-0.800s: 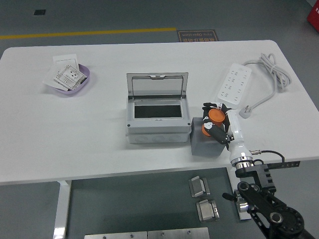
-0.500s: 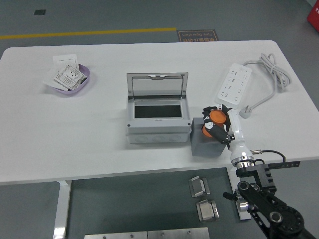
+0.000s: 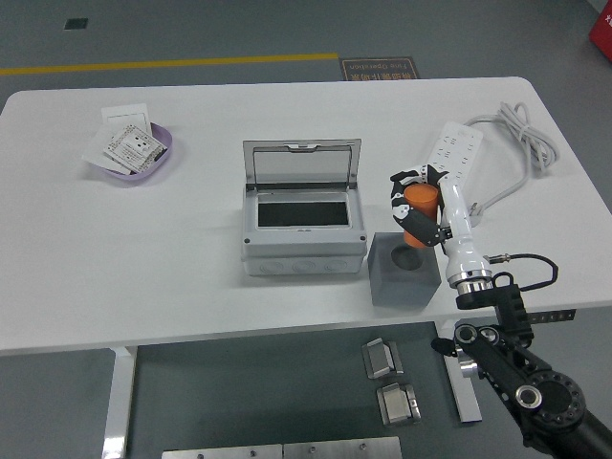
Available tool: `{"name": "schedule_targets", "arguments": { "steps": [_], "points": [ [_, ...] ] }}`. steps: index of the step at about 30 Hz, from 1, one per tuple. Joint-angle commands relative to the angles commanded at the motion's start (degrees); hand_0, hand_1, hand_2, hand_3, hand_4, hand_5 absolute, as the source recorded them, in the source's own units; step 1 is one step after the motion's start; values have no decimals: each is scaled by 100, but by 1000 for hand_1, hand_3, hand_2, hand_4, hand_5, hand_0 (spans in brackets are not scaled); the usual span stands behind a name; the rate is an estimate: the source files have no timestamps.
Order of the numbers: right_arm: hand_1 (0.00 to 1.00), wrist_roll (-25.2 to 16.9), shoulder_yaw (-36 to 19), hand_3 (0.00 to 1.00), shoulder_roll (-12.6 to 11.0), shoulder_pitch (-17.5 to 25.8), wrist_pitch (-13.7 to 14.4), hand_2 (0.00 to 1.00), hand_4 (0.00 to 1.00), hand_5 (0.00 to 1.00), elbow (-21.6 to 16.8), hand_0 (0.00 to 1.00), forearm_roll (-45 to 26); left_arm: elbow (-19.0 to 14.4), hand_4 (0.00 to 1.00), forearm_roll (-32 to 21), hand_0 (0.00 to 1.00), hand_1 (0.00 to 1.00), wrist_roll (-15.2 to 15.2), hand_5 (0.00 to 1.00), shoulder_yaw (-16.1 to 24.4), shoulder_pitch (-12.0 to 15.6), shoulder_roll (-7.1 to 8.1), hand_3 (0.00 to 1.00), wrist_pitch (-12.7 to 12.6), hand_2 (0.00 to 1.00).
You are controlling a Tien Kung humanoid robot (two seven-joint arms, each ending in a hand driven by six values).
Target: Pick up the cylinder from the cube,place it in the box,flap close box
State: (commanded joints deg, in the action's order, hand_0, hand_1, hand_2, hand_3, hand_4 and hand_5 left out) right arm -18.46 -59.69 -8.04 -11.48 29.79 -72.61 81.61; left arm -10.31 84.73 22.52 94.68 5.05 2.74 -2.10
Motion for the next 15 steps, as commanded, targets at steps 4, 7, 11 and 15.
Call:
{"name": "schedule_targets", "arguments": {
  "steps": [4,7,11,15],
  "points": [
    [159,369,308,308,-50,-298,43,271,2,2,61,114,472,0,705,21,644,652,12,341,19,2,4,672,-5,561],
    [159,694,615,308,-46,-584,-2,271,2,2,138,114,854,0,705,54,644,652,34,341,50,5,10,672,-8,561],
    [164,1151,1058,309,58,-1012,-140,271,2,2,242,121,1395,0,705,109,644,652,81,340,105,13,26,673,-8,560],
    [161,1510,1494,309,174,-1427,-298,272,2,2,350,118,1878,0,705,134,644,652,127,342,138,27,40,672,-5,560]
  ]
}}
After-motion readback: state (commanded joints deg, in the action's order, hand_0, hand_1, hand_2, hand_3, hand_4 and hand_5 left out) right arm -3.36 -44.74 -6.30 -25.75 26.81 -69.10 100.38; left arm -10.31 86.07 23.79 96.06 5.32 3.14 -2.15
